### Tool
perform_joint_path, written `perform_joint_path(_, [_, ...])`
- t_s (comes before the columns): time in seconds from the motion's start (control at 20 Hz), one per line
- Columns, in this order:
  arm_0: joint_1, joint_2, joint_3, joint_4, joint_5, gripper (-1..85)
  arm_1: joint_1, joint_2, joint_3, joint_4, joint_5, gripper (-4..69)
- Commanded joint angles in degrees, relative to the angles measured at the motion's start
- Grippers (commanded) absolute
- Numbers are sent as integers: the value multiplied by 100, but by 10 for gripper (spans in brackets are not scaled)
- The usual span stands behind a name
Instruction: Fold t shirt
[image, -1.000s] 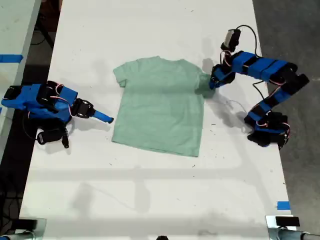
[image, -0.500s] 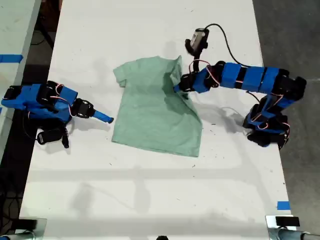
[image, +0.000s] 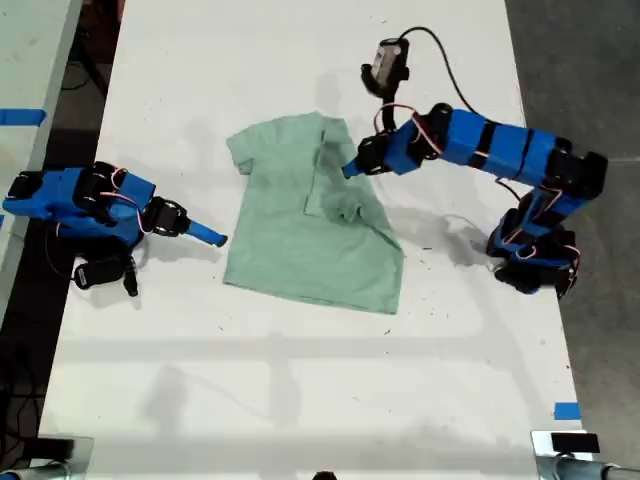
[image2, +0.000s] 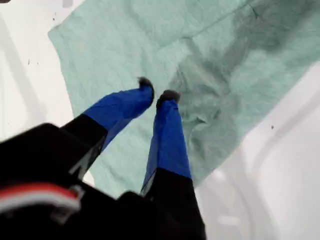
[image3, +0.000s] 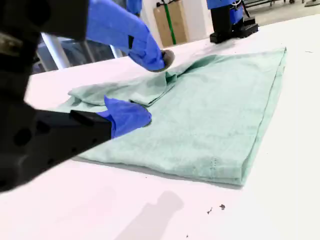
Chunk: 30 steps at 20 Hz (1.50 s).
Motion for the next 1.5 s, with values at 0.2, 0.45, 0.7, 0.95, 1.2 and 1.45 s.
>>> perform_joint_path(0.2, [53, 35, 44, 18, 44, 132, -791, 5467, 3902, 527, 1046, -2])
perform_joint_path(0.45, [53, 35, 44, 18, 44, 132, -1459, 9105, 8209, -97, 1538, 15])
perform_joint_path(0.7, [53, 35, 44, 18, 35, 131, -1380, 9255, 8974, -18, 1802, 15])
perform_joint_path(0.95, [44, 35, 44, 18, 44, 131, -1389, 9255, 8982, 62, 2021, 15])
perform_joint_path(1.2, [53, 35, 44, 18, 44, 131, -1406, 9255, 8982, 62, 2013, 15])
perform_joint_path(1.45, [53, 35, 44, 18, 44, 131, -1406, 9255, 8982, 79, 2039, 15])
